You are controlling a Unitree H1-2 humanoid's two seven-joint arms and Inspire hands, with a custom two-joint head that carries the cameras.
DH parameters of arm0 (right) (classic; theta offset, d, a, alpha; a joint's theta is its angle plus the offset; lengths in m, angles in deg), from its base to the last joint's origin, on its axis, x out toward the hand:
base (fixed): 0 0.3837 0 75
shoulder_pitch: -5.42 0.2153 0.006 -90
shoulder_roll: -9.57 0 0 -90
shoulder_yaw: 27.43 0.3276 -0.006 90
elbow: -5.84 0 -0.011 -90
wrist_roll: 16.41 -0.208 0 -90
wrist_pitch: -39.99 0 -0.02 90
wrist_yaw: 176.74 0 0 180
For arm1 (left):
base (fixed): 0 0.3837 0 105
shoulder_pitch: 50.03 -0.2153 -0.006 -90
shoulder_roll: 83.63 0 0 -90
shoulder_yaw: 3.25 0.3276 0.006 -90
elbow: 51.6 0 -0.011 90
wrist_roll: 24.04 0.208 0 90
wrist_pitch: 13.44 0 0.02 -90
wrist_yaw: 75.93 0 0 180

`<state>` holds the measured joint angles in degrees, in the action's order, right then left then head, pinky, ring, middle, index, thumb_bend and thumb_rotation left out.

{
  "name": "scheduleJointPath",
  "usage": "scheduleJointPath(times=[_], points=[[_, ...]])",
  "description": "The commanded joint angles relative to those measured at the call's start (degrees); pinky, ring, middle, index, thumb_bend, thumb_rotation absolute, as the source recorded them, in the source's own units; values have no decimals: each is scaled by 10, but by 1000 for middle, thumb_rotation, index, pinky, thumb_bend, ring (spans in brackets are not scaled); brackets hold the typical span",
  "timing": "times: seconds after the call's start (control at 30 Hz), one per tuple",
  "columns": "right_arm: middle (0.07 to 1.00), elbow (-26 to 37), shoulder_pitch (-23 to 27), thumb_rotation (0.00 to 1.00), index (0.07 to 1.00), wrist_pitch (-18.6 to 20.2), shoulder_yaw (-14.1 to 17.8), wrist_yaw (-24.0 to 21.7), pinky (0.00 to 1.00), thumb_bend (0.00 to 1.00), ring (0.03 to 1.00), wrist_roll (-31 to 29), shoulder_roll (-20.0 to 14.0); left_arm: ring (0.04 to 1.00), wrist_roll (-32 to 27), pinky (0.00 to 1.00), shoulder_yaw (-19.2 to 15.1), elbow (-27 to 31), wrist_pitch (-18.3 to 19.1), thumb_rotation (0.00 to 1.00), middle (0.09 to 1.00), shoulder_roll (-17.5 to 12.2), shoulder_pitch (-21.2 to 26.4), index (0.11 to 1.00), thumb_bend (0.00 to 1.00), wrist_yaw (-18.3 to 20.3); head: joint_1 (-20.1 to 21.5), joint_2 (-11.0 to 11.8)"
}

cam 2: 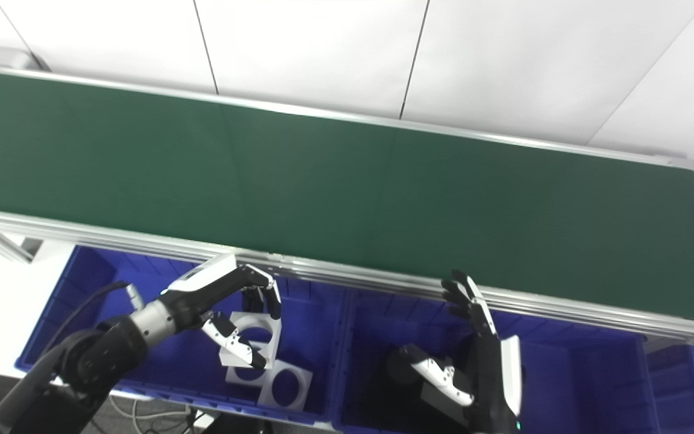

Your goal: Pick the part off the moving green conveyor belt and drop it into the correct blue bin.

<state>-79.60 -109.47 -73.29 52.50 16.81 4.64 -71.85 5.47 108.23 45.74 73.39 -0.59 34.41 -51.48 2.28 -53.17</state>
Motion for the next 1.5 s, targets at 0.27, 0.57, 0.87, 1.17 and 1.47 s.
scheduleJointPath(times=[0.27,0.57,0.87,1.17,1.47], points=[[813,28,-6,653,889,-6,10,-14,723,815,775,9,14,886,54,806,21,27,39,490,915,-35,21,891,847,53,9,4],[810,35,-13,659,892,0,9,-31,702,823,773,11,17,921,-157,806,-52,20,-19,486,961,3,-23,953,976,30,23,14],[796,61,-20,594,896,45,-3,-96,737,839,763,-14,0,922,-272,827,-77,29,-45,437,977,41,-60,986,956,14,18,25],[824,85,-28,531,892,92,-5,-133,723,853,785,-15,-7,940,-266,868,-63,28,-46,405,974,34,-73,1000,943,20,22,31],[824,87,-28,452,891,105,-8,-135,702,848,790,-2,-3,879,-214,641,-59,43,-26,419,969,46,-94,993,931,-15,33,37]])
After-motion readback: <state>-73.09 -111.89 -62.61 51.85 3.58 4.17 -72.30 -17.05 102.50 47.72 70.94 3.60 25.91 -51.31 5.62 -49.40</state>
